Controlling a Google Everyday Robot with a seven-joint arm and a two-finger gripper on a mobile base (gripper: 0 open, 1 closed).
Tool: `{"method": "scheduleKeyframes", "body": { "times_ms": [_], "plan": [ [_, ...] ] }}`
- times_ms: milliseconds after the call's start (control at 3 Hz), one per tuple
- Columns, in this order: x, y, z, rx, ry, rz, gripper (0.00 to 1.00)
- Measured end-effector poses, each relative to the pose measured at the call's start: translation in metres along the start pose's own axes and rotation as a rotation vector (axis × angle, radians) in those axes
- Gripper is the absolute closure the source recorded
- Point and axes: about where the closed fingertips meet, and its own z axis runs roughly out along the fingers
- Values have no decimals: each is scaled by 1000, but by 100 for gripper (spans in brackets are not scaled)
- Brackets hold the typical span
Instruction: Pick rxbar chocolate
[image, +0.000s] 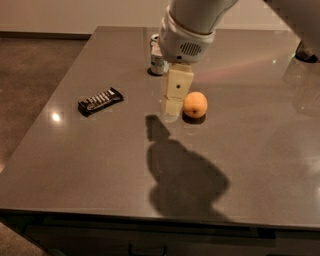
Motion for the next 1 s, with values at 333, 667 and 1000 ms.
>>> {"method": "scheduleKeyframes", "body": {
  "times_ms": [333,667,1000],
  "plan": [
    [-27,-26,32,-43,3,-49,0],
    [-43,-43,51,-61,11,-73,0],
    [-58,-58,72,-81,19,-102,0]
  ]
}}
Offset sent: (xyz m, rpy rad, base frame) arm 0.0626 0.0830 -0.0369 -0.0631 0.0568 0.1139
